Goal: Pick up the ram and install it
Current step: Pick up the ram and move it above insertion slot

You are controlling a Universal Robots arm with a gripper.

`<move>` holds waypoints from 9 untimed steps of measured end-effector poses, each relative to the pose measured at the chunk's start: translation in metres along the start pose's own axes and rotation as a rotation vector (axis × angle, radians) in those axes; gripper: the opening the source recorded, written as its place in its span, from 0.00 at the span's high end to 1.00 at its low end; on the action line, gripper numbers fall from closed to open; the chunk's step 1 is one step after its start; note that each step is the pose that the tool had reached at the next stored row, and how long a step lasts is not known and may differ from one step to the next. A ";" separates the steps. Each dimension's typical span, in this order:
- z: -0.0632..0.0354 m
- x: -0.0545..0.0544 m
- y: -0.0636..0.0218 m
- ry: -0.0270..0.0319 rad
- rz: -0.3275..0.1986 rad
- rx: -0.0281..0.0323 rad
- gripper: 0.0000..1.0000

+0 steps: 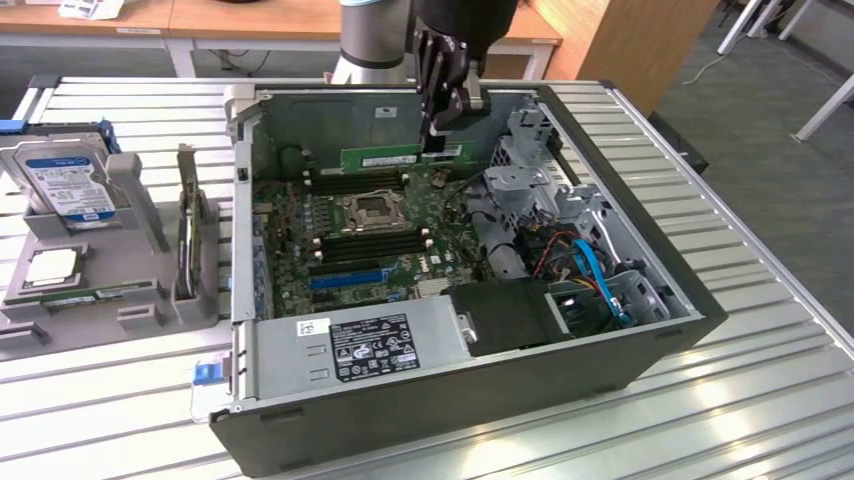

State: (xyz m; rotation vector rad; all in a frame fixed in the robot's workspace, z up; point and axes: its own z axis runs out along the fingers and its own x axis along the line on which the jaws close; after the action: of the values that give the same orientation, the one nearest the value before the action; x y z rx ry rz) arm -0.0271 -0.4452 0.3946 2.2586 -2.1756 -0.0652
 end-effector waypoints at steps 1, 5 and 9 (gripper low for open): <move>0.0003 -0.002 0.0003 -0.0001 0.001 0.0001 0.88; 0.0014 -0.010 0.0016 -0.0001 0.004 0.0001 0.88; 0.0024 -0.016 0.0028 -0.0004 0.010 0.0003 0.88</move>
State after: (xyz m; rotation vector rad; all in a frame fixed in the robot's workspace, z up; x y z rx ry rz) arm -0.0305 -0.4296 0.3927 2.2484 -2.1866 -0.0653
